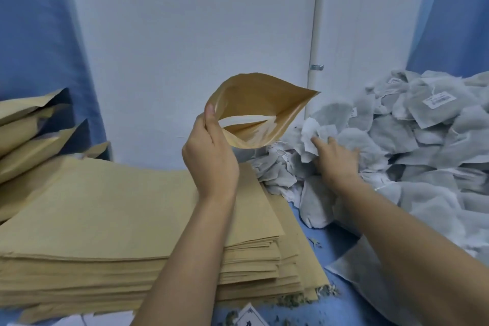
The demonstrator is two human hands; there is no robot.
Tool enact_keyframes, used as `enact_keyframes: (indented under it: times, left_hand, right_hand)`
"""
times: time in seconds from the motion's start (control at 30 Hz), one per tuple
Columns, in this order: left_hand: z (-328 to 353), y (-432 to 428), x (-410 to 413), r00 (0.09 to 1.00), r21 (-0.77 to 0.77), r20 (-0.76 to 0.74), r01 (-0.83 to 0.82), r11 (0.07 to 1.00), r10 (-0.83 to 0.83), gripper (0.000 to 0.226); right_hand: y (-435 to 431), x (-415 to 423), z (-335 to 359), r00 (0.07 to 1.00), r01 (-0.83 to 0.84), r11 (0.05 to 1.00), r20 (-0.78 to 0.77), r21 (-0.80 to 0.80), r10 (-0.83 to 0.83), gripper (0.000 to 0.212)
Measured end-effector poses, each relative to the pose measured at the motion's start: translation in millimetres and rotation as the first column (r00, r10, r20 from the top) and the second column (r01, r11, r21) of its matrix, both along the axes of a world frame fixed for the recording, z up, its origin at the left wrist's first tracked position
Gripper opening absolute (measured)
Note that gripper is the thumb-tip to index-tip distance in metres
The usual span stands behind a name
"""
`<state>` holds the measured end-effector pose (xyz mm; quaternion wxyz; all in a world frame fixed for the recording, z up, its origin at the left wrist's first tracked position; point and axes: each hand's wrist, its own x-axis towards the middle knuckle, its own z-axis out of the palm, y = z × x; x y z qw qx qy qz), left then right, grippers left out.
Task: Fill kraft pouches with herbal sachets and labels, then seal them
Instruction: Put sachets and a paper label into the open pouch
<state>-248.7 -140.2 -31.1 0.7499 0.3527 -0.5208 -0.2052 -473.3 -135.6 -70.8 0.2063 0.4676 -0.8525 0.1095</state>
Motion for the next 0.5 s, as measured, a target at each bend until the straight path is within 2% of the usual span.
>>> enact_keyframes:
  times: [0.07, 0.1, 0.13, 0.2, 0.23, 0.3, 0.33, 0.37, 0.43, 0.5]
  left_hand:
    - [3, 3, 1, 1.000, 0.014, -0.010, -0.006, 1.000, 0.007, 0.038]
    - [5, 5, 1, 1.000, 0.013, -0.008, -0.008, 1.000, 0.008, 0.037]
    - [6, 7, 2, 1.000, 0.009, -0.005, -0.008, 1.000, 0.008, 0.035]
    - [8, 10, 4, 1.000, 0.001, -0.006, 0.001, 1.000, -0.001, 0.032]
    - [8, 10, 4, 1.000, 0.000, -0.007, 0.006, 1.000, -0.006, 0.032]
    - [7, 10, 6, 1.000, 0.000, -0.008, 0.009, 1.000, -0.009, 0.033]
    - [5, 10, 6, 1.000, 0.001, -0.013, 0.009, 1.000, -0.009, 0.034]
    - [3, 9, 7, 1.000, 0.003, -0.019, 0.007, 1.000, -0.007, 0.037]
    - [-1, 6, 7, 1.000, 0.010, -0.022, -0.006, 1.000, 0.006, 0.042]
    - [-5, 4, 8, 1.000, 0.020, -0.020, -0.014, 1.000, 0.014, 0.043]
  right_hand:
    - [7, 13, 13, 0.991, -0.100, 0.995, 0.092, -0.022, 0.101, 0.031]
    - [10, 21, 24, 0.983, -0.141, 0.988, 0.130, 0.058, 0.133, 0.031]
    - [16, 30, 37, 0.977, -0.159, 0.962, 0.173, 0.221, 0.122, 0.036]
    - [28, 49, 62, 0.948, -0.190, 0.783, 0.319, 0.592, -0.011, 0.053]
    - [33, 57, 71, 0.894, -0.246, 0.678, 0.432, 0.693, -0.116, 0.064]
    - [38, 67, 82, 0.818, -0.363, 0.540, 0.537, 0.759, -0.206, 0.087]
    - [38, 70, 85, 0.813, -0.380, 0.534, 0.548, 0.756, -0.197, 0.089]
    - [32, 69, 83, 0.819, -0.372, 0.587, 0.551, 0.719, -0.157, 0.084]
    - [14, 65, 72, 0.878, -0.296, 0.791, 0.479, 0.536, 0.004, 0.060]
    - [-6, 60, 47, 0.968, -0.209, 0.937, 0.197, 0.282, 0.156, 0.027]
